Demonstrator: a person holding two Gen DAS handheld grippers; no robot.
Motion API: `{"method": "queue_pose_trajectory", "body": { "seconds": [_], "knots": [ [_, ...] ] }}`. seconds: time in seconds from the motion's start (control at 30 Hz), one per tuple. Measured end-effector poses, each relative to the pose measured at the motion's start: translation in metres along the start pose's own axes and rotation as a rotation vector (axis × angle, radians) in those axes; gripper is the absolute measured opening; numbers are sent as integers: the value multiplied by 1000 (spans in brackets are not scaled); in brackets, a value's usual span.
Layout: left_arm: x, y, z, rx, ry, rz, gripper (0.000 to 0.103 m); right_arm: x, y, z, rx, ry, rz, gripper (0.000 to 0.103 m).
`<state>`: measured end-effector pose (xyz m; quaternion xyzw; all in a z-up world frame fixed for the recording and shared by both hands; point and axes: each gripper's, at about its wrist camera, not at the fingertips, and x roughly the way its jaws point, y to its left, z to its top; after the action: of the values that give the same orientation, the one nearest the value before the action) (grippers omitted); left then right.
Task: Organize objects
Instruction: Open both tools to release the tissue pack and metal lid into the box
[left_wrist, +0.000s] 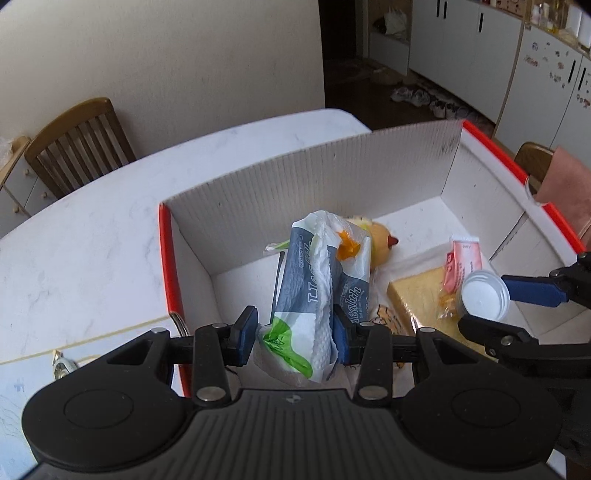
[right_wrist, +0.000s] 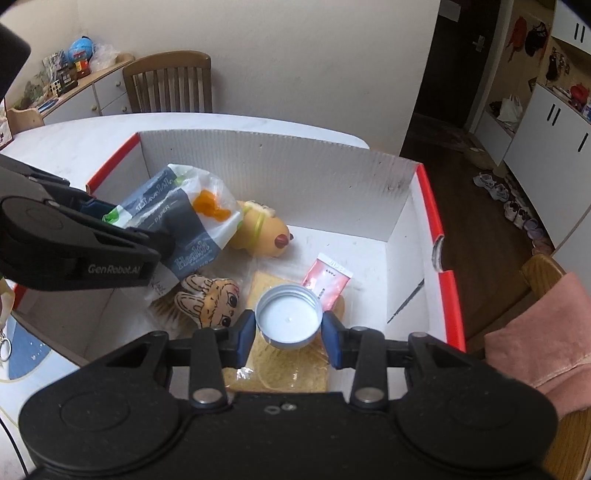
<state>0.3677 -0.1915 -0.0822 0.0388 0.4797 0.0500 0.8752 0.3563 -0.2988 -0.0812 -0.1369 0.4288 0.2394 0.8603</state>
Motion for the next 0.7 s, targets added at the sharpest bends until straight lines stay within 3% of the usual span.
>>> {"method": "queue_pose_trajectory", "body": {
  "seconds": [0.47,0.7],
  "knots": [
    [9,1,0,26,35,-10,45,16,1,0,-28,43,-18,39],
    [6,-4,-5,69,20,-8,57,15,1,-1,-25,44,-9,48]
  ]
}}
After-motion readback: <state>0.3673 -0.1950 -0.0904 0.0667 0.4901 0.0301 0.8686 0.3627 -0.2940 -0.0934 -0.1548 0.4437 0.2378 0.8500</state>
